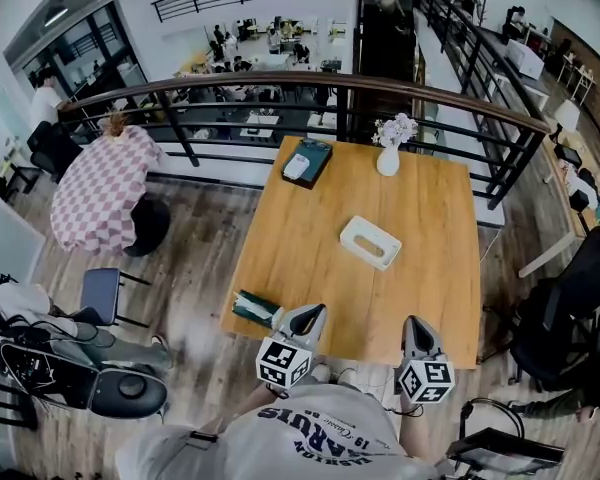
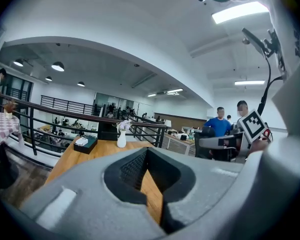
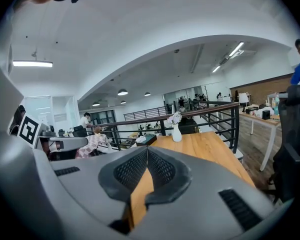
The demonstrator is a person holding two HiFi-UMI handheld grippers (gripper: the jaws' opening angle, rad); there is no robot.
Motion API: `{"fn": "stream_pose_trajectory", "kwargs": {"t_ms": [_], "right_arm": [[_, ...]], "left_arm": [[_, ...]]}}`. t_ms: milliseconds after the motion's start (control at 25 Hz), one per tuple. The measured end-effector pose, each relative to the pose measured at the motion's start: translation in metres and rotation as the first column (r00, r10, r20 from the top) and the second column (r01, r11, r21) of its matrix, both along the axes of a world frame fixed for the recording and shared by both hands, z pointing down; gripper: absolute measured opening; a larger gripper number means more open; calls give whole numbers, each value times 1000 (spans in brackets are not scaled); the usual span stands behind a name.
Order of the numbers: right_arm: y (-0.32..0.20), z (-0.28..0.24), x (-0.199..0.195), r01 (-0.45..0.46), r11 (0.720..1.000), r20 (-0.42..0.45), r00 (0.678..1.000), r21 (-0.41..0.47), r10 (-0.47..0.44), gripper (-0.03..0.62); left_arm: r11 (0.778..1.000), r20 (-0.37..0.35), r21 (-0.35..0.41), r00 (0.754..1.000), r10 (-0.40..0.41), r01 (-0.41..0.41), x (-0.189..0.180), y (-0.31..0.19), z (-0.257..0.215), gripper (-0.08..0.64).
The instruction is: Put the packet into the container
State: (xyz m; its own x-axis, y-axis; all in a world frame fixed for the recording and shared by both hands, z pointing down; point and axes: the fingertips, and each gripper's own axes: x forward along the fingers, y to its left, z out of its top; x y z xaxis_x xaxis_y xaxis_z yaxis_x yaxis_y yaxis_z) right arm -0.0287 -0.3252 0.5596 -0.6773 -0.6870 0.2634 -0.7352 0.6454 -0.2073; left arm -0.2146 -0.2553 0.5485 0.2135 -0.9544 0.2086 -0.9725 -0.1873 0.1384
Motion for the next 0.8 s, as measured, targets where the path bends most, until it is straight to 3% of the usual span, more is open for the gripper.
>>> {"fn": "stream_pose_trajectory", "kwargs": {"t_ms": [200,280,320,360,440,560,640,720,760,800], "right_arm": [[-11,1,9,-11,1000,0,1000,6,11,11],[-17,2,12,-16,1000,1,1000,4,16,11],[-19,2,13,-16,1000,1,1000,3,16,9],[-21,2,12,-15,1000,1,1000,2,15,9],[-23,2,11,-9,1000,0,1000,2,9,9],[-27,0,11,-2,1000,-2,1000,8,2,11],[-30,0,12,-2,1000,-1,1000,9,2,11],[-31,1,13,-2,1000,-3,1000,6,2,11],[-31,2,14,-3,1000,-4,1000,6,3,11],[-32,3,15,-5,1000,-5,1000,7,5,11]], "left_arm": [[996,61,-31,995,-78,80,-29,-10,16,0],[985,145,-84,979,-140,153,-54,-14,35,-1],[968,203,-143,964,-174,205,-71,-15,50,-2],[938,262,-224,943,-205,265,-91,-13,68,0],[848,350,-381,906,-238,370,-133,-3,104,-1],[727,416,-534,883,-218,431,-183,18,142,-2],[646,447,-635,883,-139,423,-206,37,170,0],[567,457,-730,889,-11,382,-219,59,203,0],[546,463,-759,884,68,356,-222,66,218,11],[544,479,-773,863,159,328,-223,69,231,50]]}}
